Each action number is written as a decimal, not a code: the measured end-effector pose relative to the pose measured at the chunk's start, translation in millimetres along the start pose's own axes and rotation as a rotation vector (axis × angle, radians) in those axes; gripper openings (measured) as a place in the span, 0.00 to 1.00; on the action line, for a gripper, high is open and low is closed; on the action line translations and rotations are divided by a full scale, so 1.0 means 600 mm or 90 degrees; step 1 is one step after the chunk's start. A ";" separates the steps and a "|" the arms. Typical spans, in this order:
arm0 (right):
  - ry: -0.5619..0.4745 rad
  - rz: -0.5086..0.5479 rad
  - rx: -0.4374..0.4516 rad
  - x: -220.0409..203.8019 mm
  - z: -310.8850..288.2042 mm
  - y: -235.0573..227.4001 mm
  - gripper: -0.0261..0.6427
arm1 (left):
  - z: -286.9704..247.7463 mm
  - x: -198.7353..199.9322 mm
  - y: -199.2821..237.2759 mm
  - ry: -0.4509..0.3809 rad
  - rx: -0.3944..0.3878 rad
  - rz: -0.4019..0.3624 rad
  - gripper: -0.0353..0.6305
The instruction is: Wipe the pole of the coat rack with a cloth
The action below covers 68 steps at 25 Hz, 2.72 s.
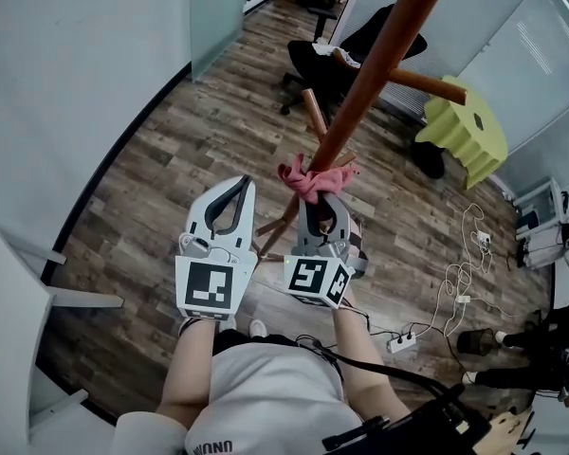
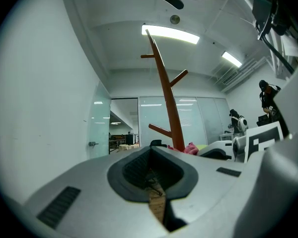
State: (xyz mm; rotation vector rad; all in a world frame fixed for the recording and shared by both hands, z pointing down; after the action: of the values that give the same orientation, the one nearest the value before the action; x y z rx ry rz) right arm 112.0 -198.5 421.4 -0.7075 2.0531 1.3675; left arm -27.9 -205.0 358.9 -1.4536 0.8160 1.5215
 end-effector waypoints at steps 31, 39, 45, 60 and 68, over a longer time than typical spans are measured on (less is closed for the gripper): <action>0.060 -0.004 0.047 -0.061 -0.023 0.049 0.16 | 0.006 -0.054 -0.042 0.023 -0.049 -0.032 0.07; 0.051 -0.002 0.045 -0.059 -0.016 0.046 0.16 | 0.002 -0.051 -0.039 0.014 -0.044 -0.038 0.07; -0.007 -0.036 0.016 -0.036 0.026 0.022 0.16 | 0.004 -0.046 -0.038 0.005 -0.039 -0.042 0.07; -0.134 0.001 -0.086 0.054 0.109 -0.058 0.16 | -0.002 -0.007 -0.041 -0.083 -0.047 -0.075 0.07; -0.132 -0.004 -0.095 0.054 0.108 -0.059 0.16 | -0.001 -0.008 -0.041 -0.082 -0.050 -0.080 0.07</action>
State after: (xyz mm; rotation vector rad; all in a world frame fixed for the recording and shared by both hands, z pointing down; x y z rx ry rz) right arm 124.8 -153.5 355.3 -0.6060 1.8012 1.5347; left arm -5.6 -195.9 365.9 -1.4198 0.5845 1.5479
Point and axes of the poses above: the fingertips, and each gripper's own axes: z backward along the fingers, y to its left, x out of its top, the point moved 5 cm from there along z, backward along the fingers, and after that the axes turned 13 degrees about x, right-handed, at the moved point
